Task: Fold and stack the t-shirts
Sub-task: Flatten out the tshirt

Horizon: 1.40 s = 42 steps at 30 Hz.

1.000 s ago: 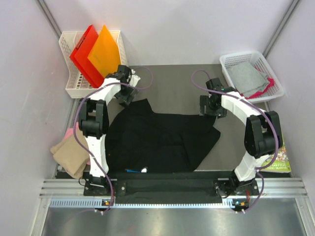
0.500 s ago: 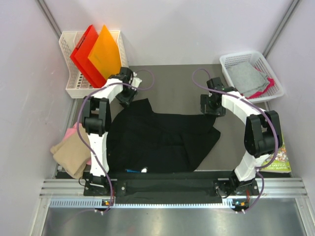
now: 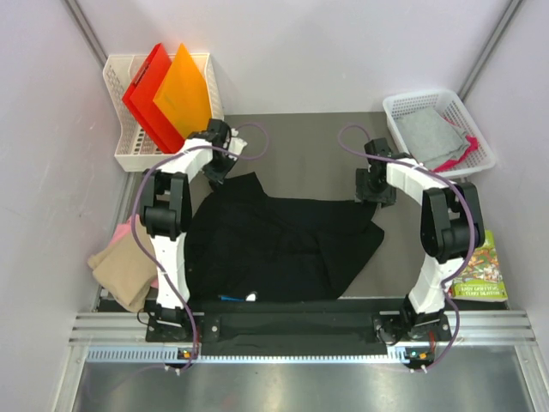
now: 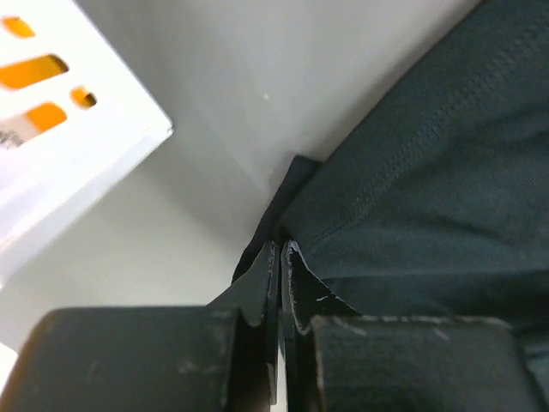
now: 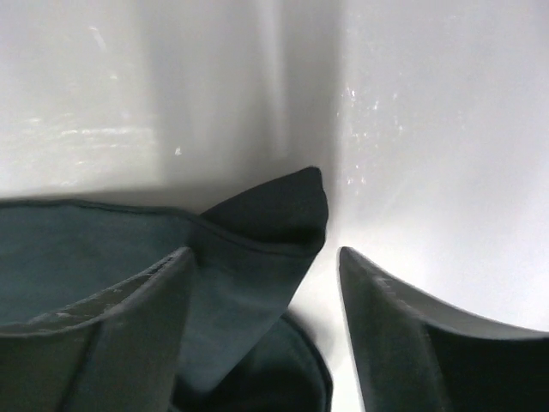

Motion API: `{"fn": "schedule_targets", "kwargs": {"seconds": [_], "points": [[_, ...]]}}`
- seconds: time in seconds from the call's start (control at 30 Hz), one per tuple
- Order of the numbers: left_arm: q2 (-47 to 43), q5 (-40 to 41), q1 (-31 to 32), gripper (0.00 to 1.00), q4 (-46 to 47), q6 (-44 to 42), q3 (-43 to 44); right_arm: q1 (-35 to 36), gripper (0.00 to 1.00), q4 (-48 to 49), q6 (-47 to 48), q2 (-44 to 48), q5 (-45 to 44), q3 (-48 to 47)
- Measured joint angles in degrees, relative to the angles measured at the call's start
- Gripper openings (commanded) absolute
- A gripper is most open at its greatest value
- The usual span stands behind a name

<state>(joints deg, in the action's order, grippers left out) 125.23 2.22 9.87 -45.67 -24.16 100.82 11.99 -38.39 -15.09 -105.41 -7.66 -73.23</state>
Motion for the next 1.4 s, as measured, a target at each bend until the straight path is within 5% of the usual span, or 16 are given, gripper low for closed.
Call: {"fn": "schedule_targets", "kwargs": {"seconds": [0.23, 0.5, 0.83, 1.4], "points": [[-3.76, 0.46, 0.00, 0.00, -1.49, -0.66, 0.83, -0.26, 0.00, 0.55, -0.15, -3.63, 3.19, -1.95], [-6.93, 3.54, 0.02, 0.00, -2.97, -3.06, 8.57, -0.26, 0.00, -0.46, -0.55, -2.21, 6.40, -7.65], [-12.44, 11.28, 0.02, 0.00, -2.14, -7.32, 17.79, -0.24, 0.00, -0.48, -1.07, 15.08, 9.27, -17.90], [-23.93, 18.75, 0.50, 0.00, 0.00, -15.52, 29.59, -0.11, 0.00, 0.28, -1.60, 39.28, 20.31, -14.82]]}}
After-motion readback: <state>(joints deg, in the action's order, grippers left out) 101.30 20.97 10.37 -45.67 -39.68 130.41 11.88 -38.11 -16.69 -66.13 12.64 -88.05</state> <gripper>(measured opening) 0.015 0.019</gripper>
